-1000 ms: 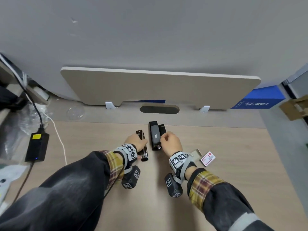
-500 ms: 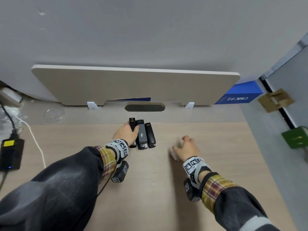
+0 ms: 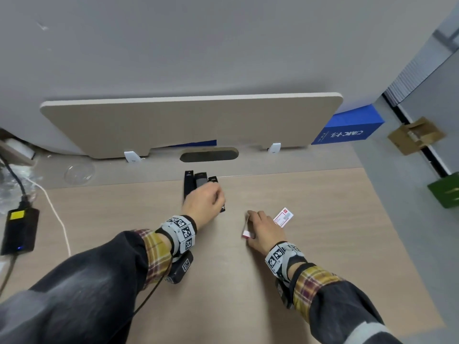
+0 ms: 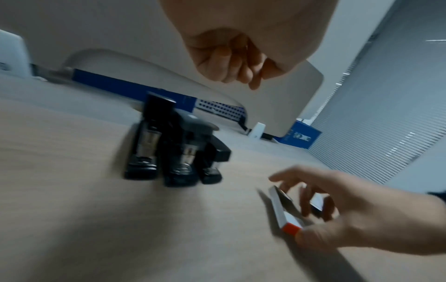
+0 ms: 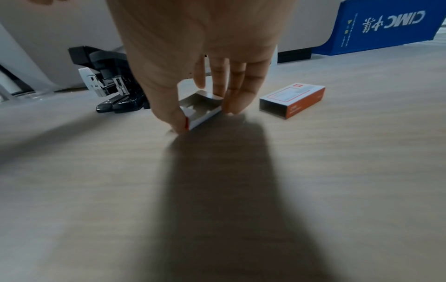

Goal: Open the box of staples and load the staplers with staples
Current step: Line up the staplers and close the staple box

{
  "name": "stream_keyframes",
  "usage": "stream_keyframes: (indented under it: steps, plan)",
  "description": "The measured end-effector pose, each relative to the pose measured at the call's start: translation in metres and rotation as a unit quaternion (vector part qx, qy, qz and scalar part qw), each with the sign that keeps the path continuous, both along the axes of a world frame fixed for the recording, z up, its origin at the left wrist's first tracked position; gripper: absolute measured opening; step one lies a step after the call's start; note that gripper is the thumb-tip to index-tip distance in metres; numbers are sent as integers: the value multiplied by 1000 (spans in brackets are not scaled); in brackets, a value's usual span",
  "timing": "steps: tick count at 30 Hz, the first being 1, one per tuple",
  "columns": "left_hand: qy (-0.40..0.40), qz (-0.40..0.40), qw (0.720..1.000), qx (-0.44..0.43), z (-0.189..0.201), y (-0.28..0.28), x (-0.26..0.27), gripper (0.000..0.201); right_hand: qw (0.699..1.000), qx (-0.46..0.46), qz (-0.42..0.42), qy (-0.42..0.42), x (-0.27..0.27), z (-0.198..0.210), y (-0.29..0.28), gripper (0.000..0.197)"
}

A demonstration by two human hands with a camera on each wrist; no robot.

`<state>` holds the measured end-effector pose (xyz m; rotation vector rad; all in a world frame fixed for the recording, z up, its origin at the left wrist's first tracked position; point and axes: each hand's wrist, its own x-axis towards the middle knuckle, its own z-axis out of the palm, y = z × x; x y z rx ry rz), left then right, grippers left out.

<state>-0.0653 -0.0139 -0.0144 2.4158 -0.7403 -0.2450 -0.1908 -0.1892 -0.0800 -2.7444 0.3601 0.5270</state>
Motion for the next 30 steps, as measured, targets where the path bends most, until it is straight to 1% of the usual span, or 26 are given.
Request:
stream_keyframes:
  steps: [2,3,4,5,6,7,8,9,11,13,14,17,19,20,22,24,27,28,30]
  plan:
    - [67,-22,997,-6,-9,-22,-19,12,1000,23,0,-12,-13,4,-10,78]
    - [124,-11,992,-1,-16,-32,-28,10,999,39,-3,-20,-19,6,-14,79]
    - [200,8,980,7,-23,-43,-37,11,998,57,-6,-29,-25,8,-17,80]
    - [290,29,957,9,-30,-52,-45,18,996,74,-9,-40,-31,11,-20,80]
    - [372,48,927,2,-38,-62,-53,26,995,87,-13,-49,-36,13,-23,79]
    - [429,62,901,-10,-45,-71,-60,31,994,97,-17,-56,-41,15,-25,78]
    - [456,65,887,-26,-50,-79,-66,32,992,104,-22,-61,-45,16,-27,78]
    - [461,61,884,-39,-54,-87,-72,31,991,114,-33,-63,-50,16,-29,77]
    - [450,59,889,-52,-58,-96,-81,27,982,156,-77,-67,-58,14,-31,76]
    - [458,85,883,-63,-62,-104,-89,24,969,199,-130,-70,-66,10,-32,75]
    - [464,103,877,-70,-63,-106,-91,23,965,200,-151,-71,-69,7,-33,74]
    - [477,136,864,-81,-66,-113,-93,16,971,153,-173,-59,-75,0,-35,64]
    - [490,138,857,-74,-66,-116,-92,12,980,108,-163,-44,-77,-5,-36,49]
    - [491,132,859,-64,-66,-118,-92,12,982,91,-161,-44,-78,-6,-37,42]
    - [480,103,870,-44,-64,-120,-91,9,980,82,-173,-51,-80,-9,-41,34]
    - [452,57,889,-41,-63,-120,-86,5,977,82,-193,-47,-82,-10,-47,32]
    - [361,17,932,-36,-66,-121,-69,13,975,69,-207,-32,-86,-10,-59,25]
    - [335,-2,942,-15,-67,-123,-64,16,976,68,-207,-26,-87,-11,-61,23]
    - [298,-70,950,67,-70,-129,-60,23,979,68,-192,-6,-88,-12,-64,28]
